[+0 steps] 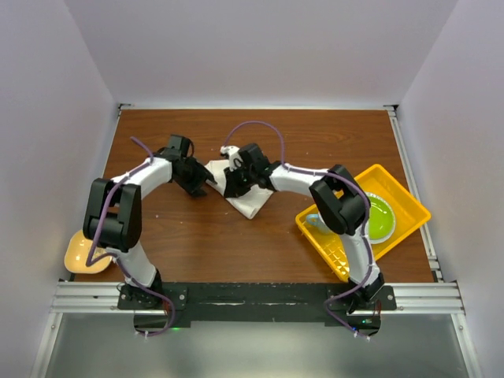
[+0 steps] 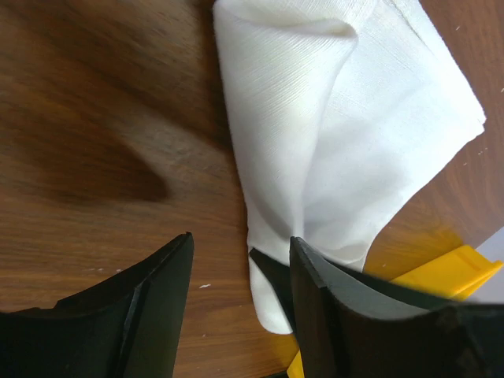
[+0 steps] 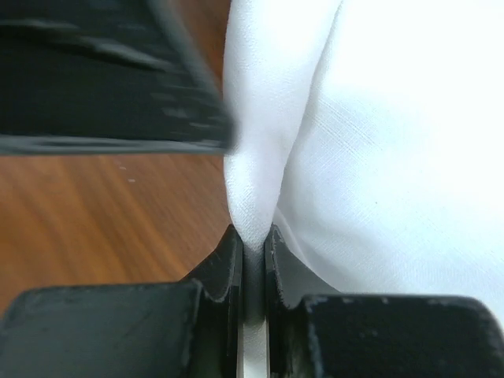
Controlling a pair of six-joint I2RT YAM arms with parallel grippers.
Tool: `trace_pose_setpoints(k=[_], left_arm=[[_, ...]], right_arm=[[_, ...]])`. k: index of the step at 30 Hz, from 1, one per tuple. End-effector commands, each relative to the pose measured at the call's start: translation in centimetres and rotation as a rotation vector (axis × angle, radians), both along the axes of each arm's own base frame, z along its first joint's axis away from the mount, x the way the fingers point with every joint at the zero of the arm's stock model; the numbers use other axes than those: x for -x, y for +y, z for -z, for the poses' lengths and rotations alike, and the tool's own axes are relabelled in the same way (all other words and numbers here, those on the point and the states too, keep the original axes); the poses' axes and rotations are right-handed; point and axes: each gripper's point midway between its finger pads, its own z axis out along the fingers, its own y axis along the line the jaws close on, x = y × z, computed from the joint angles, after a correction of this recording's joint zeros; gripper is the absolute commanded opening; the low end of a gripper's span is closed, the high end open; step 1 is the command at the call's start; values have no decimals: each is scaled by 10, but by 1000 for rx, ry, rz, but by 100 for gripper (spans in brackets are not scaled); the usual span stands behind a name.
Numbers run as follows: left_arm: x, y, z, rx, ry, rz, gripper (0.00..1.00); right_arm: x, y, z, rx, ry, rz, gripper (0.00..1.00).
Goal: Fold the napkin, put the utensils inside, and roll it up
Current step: Roll the napkin with the utensil
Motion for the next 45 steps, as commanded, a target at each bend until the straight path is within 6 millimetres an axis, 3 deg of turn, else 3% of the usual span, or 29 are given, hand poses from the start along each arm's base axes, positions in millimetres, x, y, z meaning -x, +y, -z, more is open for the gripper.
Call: trace_pose_setpoints(k=[1,4,7,13,17,19,20,22,23,26,31,33,34,35,37,38,41,42,43,44,45], left_arm=[[0,-1,-7,41,-80,15,58],[-5,-17,-7,118,-107,25,62],[-13,-26,-6,130,-117,35,62],[-30,-36,1,147,-111,14,62],[-27,-32,22,91,-35,-19,59],[-19,-26,31,58,20,-40,53],[-15,-22,36,33,38,-53,39],[-9,-17,42,10,59,-63,21],[-5,-15,47,-3,84,-64,15],[0,-16,49,-10,101,-43,12],[4,-18,43,-9,102,-24,8],[7,-20,41,1,109,-16,6],[8,-20,39,3,112,-15,5],[10,-21,38,6,119,-13,4],[12,-22,35,13,122,-14,2],[14,-23,34,17,131,-17,2],[18,-25,31,31,140,-26,2],[20,-26,32,37,149,-32,2],[20,-27,31,44,150,-33,2],[21,-27,30,44,156,-37,2],[21,-27,31,44,160,-40,2]], right_arm=[[44,-4,47,-170,545,-46,0],[45,-8,55,-237,733,-11,0],[39,-13,59,-301,794,26,0],[36,-22,71,-290,799,24,0],[37,-26,73,-265,802,25,0],[33,-26,71,-262,783,24,0],[32,-26,70,-256,781,26,0],[28,-27,68,-240,746,21,1],[25,-27,62,-233,733,22,6],[17,-29,54,-195,676,20,12],[-3,-32,16,-140,506,32,32],[-1,-35,7,-82,460,33,44],[-5,-34,-10,-71,387,5,48],[-2,-37,-8,-1,352,23,56],[1,-33,-26,52,243,-1,62],[-3,-39,-26,116,184,34,70],[5,-32,-33,209,50,19,74],[-5,-39,-31,288,-36,64,75],[4,-32,-30,321,-75,48,75],[2,-30,-31,341,-114,58,97],[-2,-32,-32,375,-163,86,98]])
